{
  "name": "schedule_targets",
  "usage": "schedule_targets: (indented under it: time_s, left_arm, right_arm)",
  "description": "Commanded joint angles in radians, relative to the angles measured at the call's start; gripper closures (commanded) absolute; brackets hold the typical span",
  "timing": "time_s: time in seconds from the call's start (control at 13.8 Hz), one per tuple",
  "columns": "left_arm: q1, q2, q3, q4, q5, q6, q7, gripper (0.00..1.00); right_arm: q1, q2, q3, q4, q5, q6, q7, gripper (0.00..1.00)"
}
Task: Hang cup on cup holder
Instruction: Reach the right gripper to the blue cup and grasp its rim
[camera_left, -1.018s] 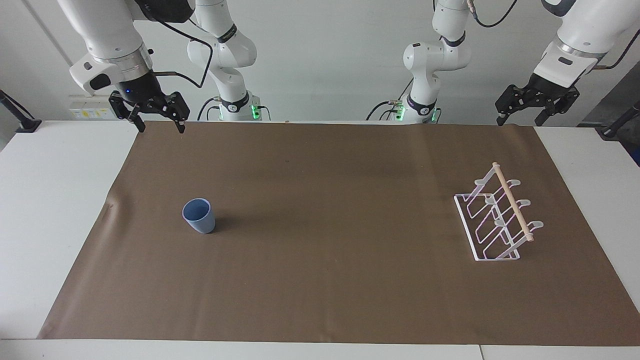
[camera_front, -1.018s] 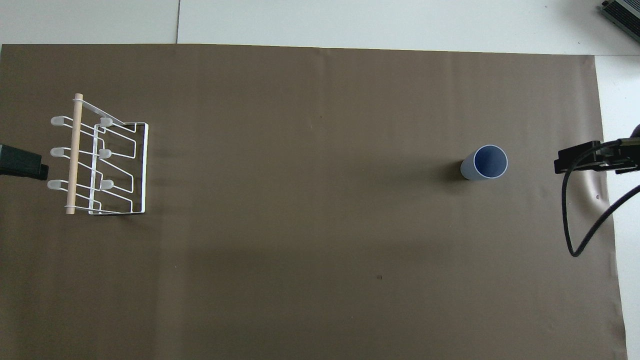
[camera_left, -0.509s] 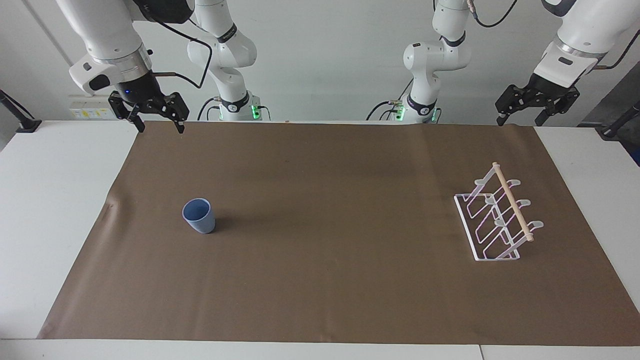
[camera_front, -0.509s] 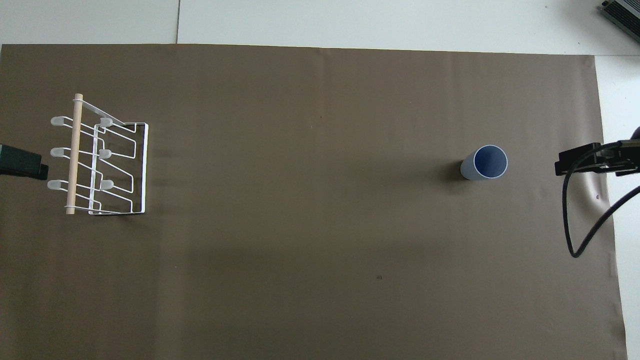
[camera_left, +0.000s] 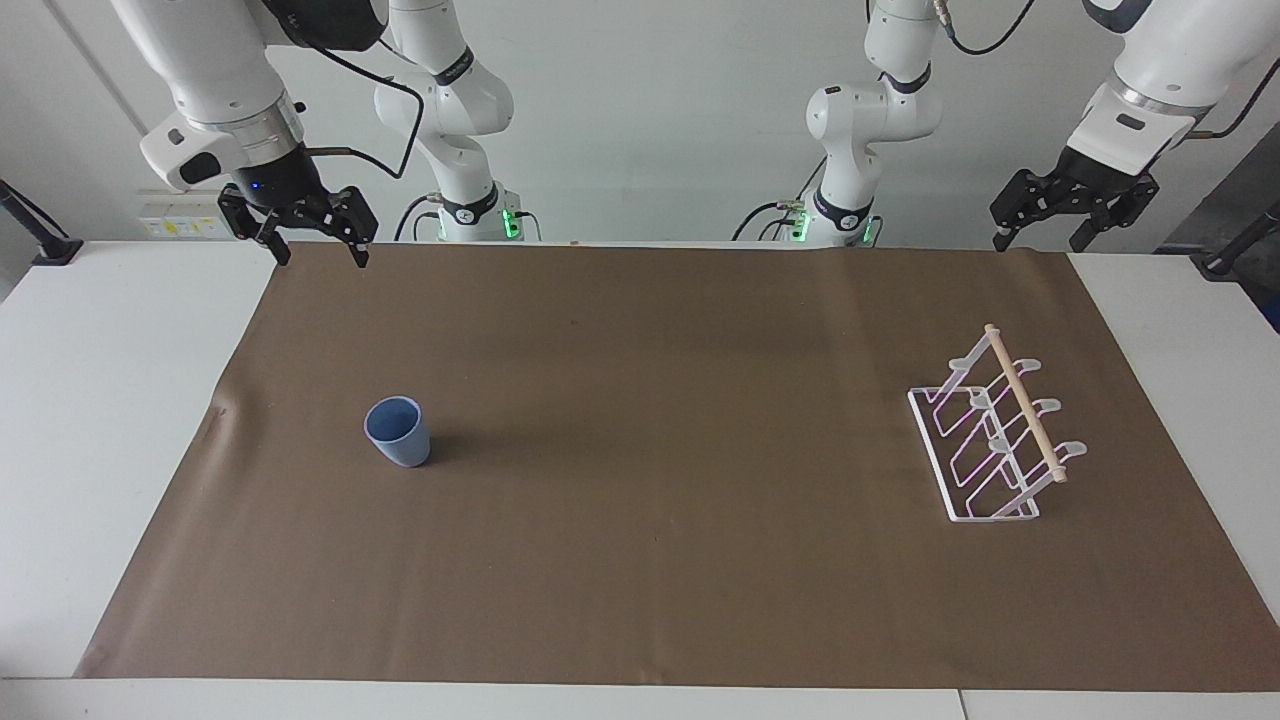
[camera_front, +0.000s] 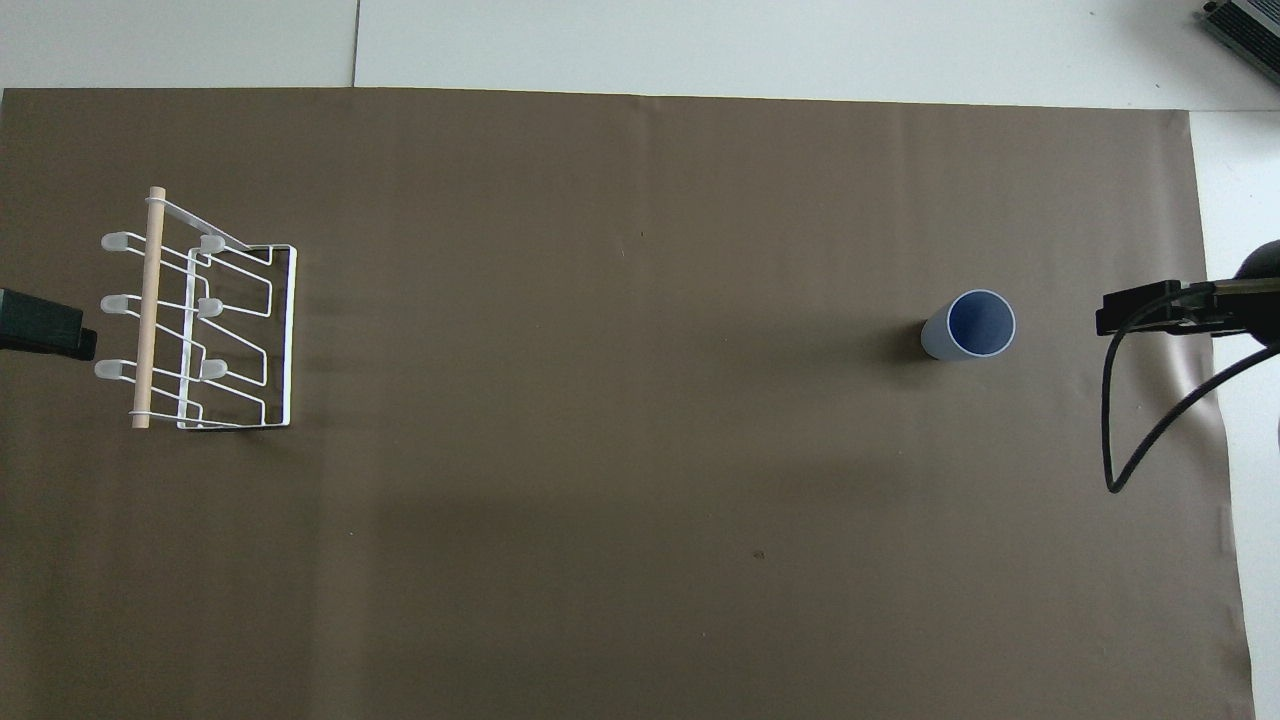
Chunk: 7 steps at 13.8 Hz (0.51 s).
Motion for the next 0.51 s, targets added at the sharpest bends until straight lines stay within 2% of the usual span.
schedule_targets:
  time_s: [0.0,0.15,0.44]
  left_arm:
    - [0.007,-0.025,-0.004,-0.027,0.013,-0.009,0.008,0.00]
    - [0.007,-0.025,-0.004,-0.029,0.013,-0.006,0.008,0.00]
    - [0.007,-0.025,-0.004,-0.029,0.013,-0.004,0.008,0.00]
  right_arm:
    - [-0.006,-0.017,0.008,-0.130,0.009,0.144,-0.026,0.00]
    - [-0.004,-0.002,0.008,-0.181,0.009,0.233,-0.029,0.00]
    - [-0.022,0.094,0.008,-0.189,0.011,0.309,-0.099,0.00]
